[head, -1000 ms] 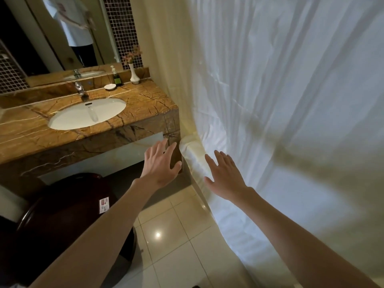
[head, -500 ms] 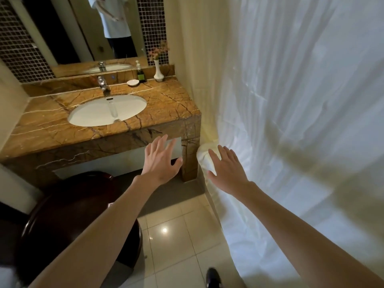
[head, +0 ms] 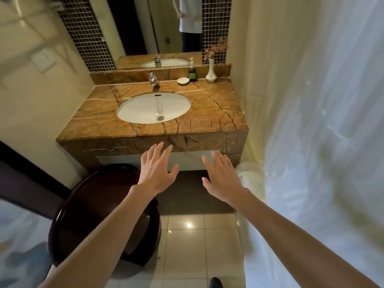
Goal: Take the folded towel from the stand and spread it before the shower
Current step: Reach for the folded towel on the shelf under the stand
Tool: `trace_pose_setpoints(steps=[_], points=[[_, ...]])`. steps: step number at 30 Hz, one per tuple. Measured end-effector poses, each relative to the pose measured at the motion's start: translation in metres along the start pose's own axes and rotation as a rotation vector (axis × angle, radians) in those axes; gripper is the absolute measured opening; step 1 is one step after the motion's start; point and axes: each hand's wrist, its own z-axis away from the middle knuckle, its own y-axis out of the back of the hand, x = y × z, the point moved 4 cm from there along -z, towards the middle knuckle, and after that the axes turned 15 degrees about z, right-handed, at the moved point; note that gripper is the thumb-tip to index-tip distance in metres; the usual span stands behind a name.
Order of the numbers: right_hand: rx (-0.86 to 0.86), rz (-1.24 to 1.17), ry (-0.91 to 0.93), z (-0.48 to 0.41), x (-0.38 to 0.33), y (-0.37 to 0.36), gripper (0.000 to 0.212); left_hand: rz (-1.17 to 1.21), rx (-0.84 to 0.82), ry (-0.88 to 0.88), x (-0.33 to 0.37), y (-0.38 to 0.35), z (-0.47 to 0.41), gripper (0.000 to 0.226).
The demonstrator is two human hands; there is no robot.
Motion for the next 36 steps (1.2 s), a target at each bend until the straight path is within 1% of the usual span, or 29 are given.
trace_pose_setpoints(steps=[10, 19, 27, 36], points=[[0.006, -0.045, 0.228, -0.083, -0.023, -0.016, 0.063, -0.038, 0.064, 0.142, -0.046, 0.008, -0.019, 0.063], [0.020, -0.016, 0.400, -0.179, -0.059, -0.036, 0.064, -0.050, 0.132, 0.290, -0.116, 0.007, -0.067, 0.064], [0.024, -0.016, 0.541, -0.261, -0.108, -0.042, 0.066, -0.045, 0.198, 0.408, -0.180, 0.025, -0.101, 0.064], [0.003, -0.018, 0.744, -0.304, -0.169, -0.061, 0.069, -0.038, 0.279, 0.600, -0.235, 0.037, -0.083, 0.065]])
